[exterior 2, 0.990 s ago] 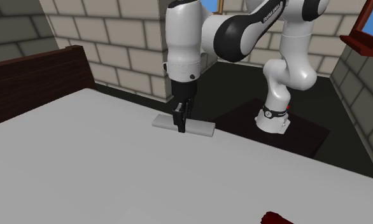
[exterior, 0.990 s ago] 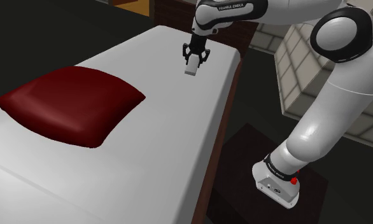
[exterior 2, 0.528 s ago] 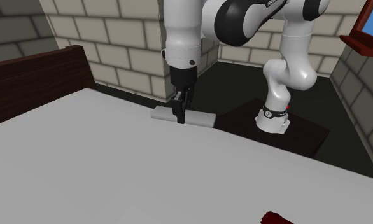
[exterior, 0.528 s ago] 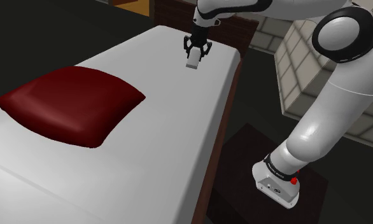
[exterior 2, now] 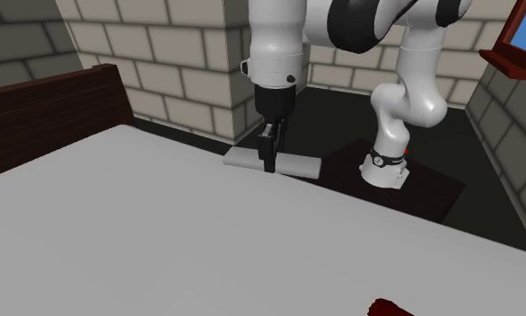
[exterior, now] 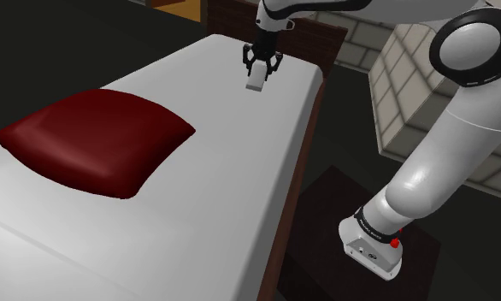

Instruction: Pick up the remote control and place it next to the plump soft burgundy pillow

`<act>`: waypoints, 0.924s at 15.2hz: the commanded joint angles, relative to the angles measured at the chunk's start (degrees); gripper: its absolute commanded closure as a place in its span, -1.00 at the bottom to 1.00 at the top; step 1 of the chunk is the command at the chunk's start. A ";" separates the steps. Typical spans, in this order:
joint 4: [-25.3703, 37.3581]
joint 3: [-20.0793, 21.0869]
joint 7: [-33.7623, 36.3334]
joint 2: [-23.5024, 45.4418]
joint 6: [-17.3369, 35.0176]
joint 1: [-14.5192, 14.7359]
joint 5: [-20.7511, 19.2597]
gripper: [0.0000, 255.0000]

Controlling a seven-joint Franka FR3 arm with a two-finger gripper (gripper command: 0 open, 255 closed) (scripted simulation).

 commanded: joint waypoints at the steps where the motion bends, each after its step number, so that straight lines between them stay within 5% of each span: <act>1: -1.82 1.12 2.60 -1.61 0.28 1.44 0.09 1.00; 14: -6.56 8.73 19.12 -5.25 1.59 10.31 0.11 1.00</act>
